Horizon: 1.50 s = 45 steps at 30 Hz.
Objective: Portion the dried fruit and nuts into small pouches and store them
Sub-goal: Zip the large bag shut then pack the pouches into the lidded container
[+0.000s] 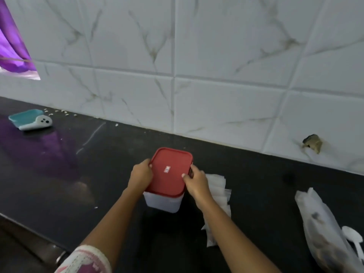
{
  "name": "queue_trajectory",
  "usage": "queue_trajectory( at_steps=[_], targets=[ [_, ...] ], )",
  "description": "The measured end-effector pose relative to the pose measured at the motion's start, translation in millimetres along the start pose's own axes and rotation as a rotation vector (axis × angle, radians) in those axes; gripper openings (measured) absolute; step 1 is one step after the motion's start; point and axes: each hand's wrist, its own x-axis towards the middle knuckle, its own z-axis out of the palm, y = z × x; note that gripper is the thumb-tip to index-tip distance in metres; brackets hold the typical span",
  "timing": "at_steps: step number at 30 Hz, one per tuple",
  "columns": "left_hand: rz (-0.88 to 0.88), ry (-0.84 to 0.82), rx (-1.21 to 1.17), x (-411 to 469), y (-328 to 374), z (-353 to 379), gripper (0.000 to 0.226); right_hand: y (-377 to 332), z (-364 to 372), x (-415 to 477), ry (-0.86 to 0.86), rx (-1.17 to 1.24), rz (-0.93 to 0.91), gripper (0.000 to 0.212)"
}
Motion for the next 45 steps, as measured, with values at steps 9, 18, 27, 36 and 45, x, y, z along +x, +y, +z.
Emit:
queue_trajectory(
  at_steps=[9,18,27,36,45],
  targets=[
    [0.013,-0.005,-0.245,17.0,14.0,-1.9,0.037,-18.2,-3.5,5.3,0.069,0.258,0.139,0.040],
    [0.084,0.064,-0.459,16.9,10.3,-8.4,0.035,-23.3,-14.5,-5.0,0.109,0.332,0.051,0.052],
    [0.131,-0.025,-0.782,-38.0,-37.2,-37.6,0.020,0.8,-7.8,-50.4,0.044,0.296,-0.159,0.030],
    [0.148,-0.247,-0.550,-68.0,-83.7,-36.6,0.037,29.1,10.7,-81.6,-0.048,0.097,-0.303,0.022],
    [0.273,-0.094,-0.261,-66.7,-97.5,-17.0,0.040,51.8,23.9,-73.0,0.004,0.014,-0.379,0.023]
  ],
)
